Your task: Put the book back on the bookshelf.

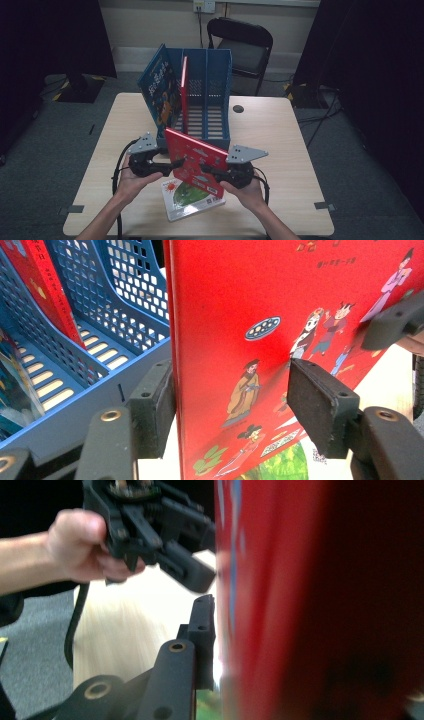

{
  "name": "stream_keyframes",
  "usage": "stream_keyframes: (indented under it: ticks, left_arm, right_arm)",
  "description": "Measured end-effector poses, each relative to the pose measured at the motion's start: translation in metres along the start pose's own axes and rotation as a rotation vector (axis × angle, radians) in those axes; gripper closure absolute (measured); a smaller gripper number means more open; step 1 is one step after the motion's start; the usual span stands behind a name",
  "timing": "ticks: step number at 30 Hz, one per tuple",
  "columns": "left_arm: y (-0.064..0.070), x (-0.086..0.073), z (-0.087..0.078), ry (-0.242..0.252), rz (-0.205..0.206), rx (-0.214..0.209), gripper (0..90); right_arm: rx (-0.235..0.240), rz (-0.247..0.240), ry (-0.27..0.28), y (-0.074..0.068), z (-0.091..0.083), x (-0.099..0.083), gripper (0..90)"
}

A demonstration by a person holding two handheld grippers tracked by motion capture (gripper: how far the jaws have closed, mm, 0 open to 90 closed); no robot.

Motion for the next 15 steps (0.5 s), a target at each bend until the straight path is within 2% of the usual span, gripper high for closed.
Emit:
stream_keyframes:
  ticks: [10, 15]
  left_arm:
    - [-0.0006, 0.0004, 0.0028, 0.003, -0.008, 0.015, 36.4]
    - [-0.0007, 0.0002, 0.0039, 0.008, -0.017, 0.022, 35.8]
  right_arm:
    - [-0.006, 0.026, 0.055, 0.0028, 0.0043, 0.0016, 76.0]
    - [-0.011, 0.017, 0.048, 0.0039, 0.0051, 0.0011, 78.6]
Point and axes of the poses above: each handheld gripper's, and its own axes: z roughly forward along the jaws, x roughly out of its top, y roughly to its right, the point moved 3 cm from there along z, roughly forward along the jaws, and after that the axes turned 9 degrees about -x, right-handed, at the moved point
